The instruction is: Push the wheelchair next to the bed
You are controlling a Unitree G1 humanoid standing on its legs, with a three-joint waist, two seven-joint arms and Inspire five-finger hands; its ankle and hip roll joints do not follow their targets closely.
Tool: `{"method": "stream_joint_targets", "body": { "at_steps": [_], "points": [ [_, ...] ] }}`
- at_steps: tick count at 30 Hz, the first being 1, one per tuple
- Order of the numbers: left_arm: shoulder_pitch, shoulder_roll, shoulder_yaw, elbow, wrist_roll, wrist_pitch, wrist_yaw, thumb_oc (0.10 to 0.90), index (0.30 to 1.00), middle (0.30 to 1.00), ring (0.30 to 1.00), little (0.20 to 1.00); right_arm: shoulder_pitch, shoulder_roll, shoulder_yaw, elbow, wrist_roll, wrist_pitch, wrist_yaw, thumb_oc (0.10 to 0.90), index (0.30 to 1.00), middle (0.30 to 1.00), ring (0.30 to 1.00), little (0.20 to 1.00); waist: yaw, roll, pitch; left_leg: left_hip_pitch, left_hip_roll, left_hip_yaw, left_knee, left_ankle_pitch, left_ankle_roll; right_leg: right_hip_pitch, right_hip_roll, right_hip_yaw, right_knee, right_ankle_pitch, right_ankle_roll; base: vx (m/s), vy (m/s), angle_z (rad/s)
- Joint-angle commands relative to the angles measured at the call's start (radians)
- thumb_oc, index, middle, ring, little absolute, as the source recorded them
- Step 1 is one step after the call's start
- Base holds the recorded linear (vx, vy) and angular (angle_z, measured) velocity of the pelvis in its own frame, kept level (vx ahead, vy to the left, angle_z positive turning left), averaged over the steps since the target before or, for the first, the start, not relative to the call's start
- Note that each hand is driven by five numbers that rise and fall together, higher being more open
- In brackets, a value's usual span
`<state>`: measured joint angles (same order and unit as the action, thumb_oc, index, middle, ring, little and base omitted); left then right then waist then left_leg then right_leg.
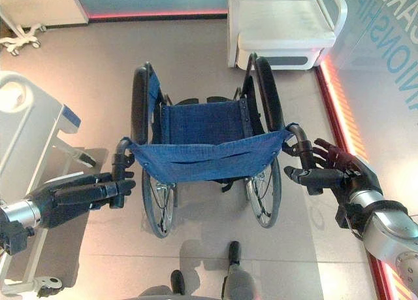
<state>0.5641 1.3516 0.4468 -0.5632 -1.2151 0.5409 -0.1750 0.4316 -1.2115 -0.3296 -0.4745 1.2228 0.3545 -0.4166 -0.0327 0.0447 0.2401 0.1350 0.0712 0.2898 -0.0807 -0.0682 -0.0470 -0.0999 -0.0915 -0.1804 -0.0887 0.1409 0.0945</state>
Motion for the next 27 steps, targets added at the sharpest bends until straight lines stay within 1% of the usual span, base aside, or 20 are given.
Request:
{"method": "stream_joint_targets", "body": {
  "at_steps": [1, 4, 7, 9, 12, 13, 14, 15, 17, 19, 20, 21, 22, 27],
  "points": [
    [-0.082, 0.062, 0.032, 0.062, -0.047, -0.059, -0.026, 0.800, 0.900, 0.900, 0.900, 0.900, -0.142, -0.067, -0.005, 0.039, -0.037, -0.054, -0.018, 0.800, 0.900, 0.900, 0.900, 0.900, -0.013, -0.003, 0.017, -0.125, 0.001, 0.013, -0.005, 0.126, -0.014, 0.097, -0.046, -0.050, 0.023, -0.074, 0.056, 0.00, 0.000, 0.00],
    [-0.126, 0.082, -0.010, 0.060, -0.035, -0.059, -0.092, 0.800, 0.900, 0.900, 0.900, 0.900, -0.191, -0.090, 0.015, 0.066, -0.030, -0.060, -0.025, 0.800, 0.900, 0.900, 0.900, 0.900, -0.008, -0.001, 0.020, -0.128, 0.001, 0.008, -0.005, 0.126, -0.015, 0.095, -0.044, -0.052, 0.023, -0.073, 0.054, 0.00, 0.000, 0.00],
    [-0.155, 0.094, -0.036, 0.055, -0.039, -0.057, -0.080, 0.800, 0.900, 0.900, 0.900, 0.900, -0.224, -0.101, 0.037, 0.076, -0.033, -0.058, -0.029, 0.800, 0.900, 0.900, 0.900, 0.900, -0.006, 0.000, 0.019, -0.128, 0.001, 0.006, -0.006, 0.126, -0.015, 0.096, -0.044, -0.052, 0.022, -0.073, 0.054, 0.00, -0.006, 0.02],
    [-0.198, 0.108, -0.067, 0.065, -0.057, -0.047, -0.066, 0.800, 0.900, 0.900, 0.900, 0.900, -0.265, -0.116, 0.065, 0.093, -0.030, -0.049, -0.026, 0.800, 0.900, 0.900, 0.900, 0.900, -0.002, -0.001, 0.015, -0.126, 0.000, 0.003, -0.007, 0.123, -0.015, 0.097, -0.043, -0.054, 0.021, -0.073, 0.055, 0.03, -0.019, 0.00],
    [-0.212, 0.109, -0.072, 0.072, -0.066, -0.036, -0.067, 0.800, 0.900, 0.900, 0.900, 0.900, -0.279, -0.118, 0.071, 0.101, -0.029, -0.037, -0.019, 0.800, 0.900, 0.900, 0.900, 0.900, 0.000, -0.001, 0.011, -0.126, -0.001, 0.002, -0.007, 0.123, -0.015, 0.097, -0.043, -0.054, 0.020, -0.073, 0.054, 0.01, -0.002, 0.00],
    [-0.227, 0.108, -0.083, 0.083, -0.067, -0.029, -0.079, 0.800, 0.900, 0.900, 0.900, 0.900, -0.292, -0.122, 0.077, 0.107, -0.025, -0.023, -0.007, 0.657, 0.686, 0.686, 0.686, 0.686, -0.001, -0.002, 0.009, -0.125, -0.001, 0.001, -0.007, 0.122, -0.015, 0.097, -0.043, -0.054, 0.021, -0.073, 0.054, 0.00, 0.000, 0.00],
    [-0.232, 0.108, -0.088, 0.085, -0.067, -0.028, -0.083, 0.800, 0.900, 0.900, 0.900, 0.900, -0.296, -0.123, 0.079, 0.109, -0.024, -0.020, -0.004, 0.587, 0.580, 0.580, 0.580, 0.580, -0.001, -0.002, 0.009, -0.125, -0.001, 0.001, -0.007, 0.122, -0.015, 0.097, -0.043, -0.054, 0.021, -0.073, 0.054, 0.03, -0.004, 0.00],
    [-0.253, 0.105, -0.108, 0.088, -0.063, -0.021, -0.096, 0.800, 0.900, 0.900, 0.900, 0.900, -0.309, -0.119, 0.096, 0.112, -0.029, -0.014, -0.002, 0.400, 0.300, 0.300, 0.300, 0.300, -0.001, -0.002, 0.008, -0.125, 0.000, 0.002, -0.007, 0.122, -0.016, 0.097, -0.043, -0.055, 0.021, -0.074, 0.053, 0.00, 0.000, 0.00],
    [-0.267, 0.103, -0.128, 0.088, -0.047, -0.025, -0.119, 0.800, 0.900, 0.900, 0.900, 0.900, -0.316, -0.114, 0.112, 0.118, -0.044, -0.008, 0.013, 0.400, 0.300, 0.300, 0.300, 0.300, 0.000, -0.001, 0.006, -0.125, 0.001, 0.001, -0.007, 0.122, -0.015, 0.097, -0.042, -0.054, 0.021, -0.075, 0.051, 0.00, 0.000, 0.00],
    [-0.295, 0.105, -0.158, 0.084, -0.054, -0.027, -0.117, 0.800, 0.900, 0.900, 0.900, 0.900, -0.333, -0.110, 0.136, 0.122, -0.052, -0.003, 0.016, 0.400, 0.300, 0.300, 0.300, 0.300, -0.001, -0.001, 0.007, -0.126, 0.000, -0.001, -0.007, 0.122, -0.015, 0.097, -0.041, -0.052, 0.021, -0.075, 0.050, 0.00, 0.000, 0.00],
    [-0.307, 0.105, -0.172, 0.085, -0.053, -0.027, -0.122, 0.761, 0.841, 0.841, 0.841, 0.841, -0.340, -0.108, 0.146, 0.126, -0.056, -0.001, 0.018, 0.400, 0.300, 0.300, 0.300, 0.300, -0.001, -0.001, 0.007, -0.126, 0.000, -0.001, -0.007, 0.122, -0.015, 0.097, -0.041, -0.052, 0.021, -0.075, 0.050, 0.00, 0.000, 0.00],
    [-0.320, 0.103, -0.190, 0.085, -0.061, -0.039, -0.125, 0.515, 0.472, 0.472, 0.472, 0.472, -0.349, -0.106, 0.160, 0.129, -0.059, 0.003, 0.020, 0.400, 0.300, 0.300, 0.300, 0.300, -0.001, 0.000, 0.007, -0.126, 0.001, -0.001, -0.007, 0.122, -0.015, 0.096, -0.041, -0.052, 0.022, -0.076, 0.049, 0.00, 0.000, 0.00],
    [-0.325, 0.101, -0.197, 0.083, -0.070, -0.045, -0.119, 0.400, 0.300, 0.300, 0.300, 0.300, -0.353, -0.104, 0.166, 0.129, -0.064, 0.005, 0.022, 0.400, 0.300, 0.300, 0.300, 0.300, -0.001, 0.000, 0.007, -0.126, 0.001, -0.002, -0.007, 0.122, -0.015, 0.096, -0.041, -0.052, 0.022, -0.076, 0.049, 0.00, 0.000, 0.00],
    [-0.375, 0.085, -0.244, 0.082, -0.108, -0.057, -0.071, 0.400, 0.300, 0.300, 0.300, 0.300, -0.366, -0.089, 0.198, 0.132, -0.092, 0.030, 0.042, 0.400, 0.300, 0.300, 0.300, 0.300, -0.004, -0.001, 0.004, -0.122, 0.001, -0.001, -0.007, 0.122, -0.016, 0.097, -0.039, -0.050, 0.023, -0.078, 0.047, 0.00, -0.001, 0.01]
  ]
}}
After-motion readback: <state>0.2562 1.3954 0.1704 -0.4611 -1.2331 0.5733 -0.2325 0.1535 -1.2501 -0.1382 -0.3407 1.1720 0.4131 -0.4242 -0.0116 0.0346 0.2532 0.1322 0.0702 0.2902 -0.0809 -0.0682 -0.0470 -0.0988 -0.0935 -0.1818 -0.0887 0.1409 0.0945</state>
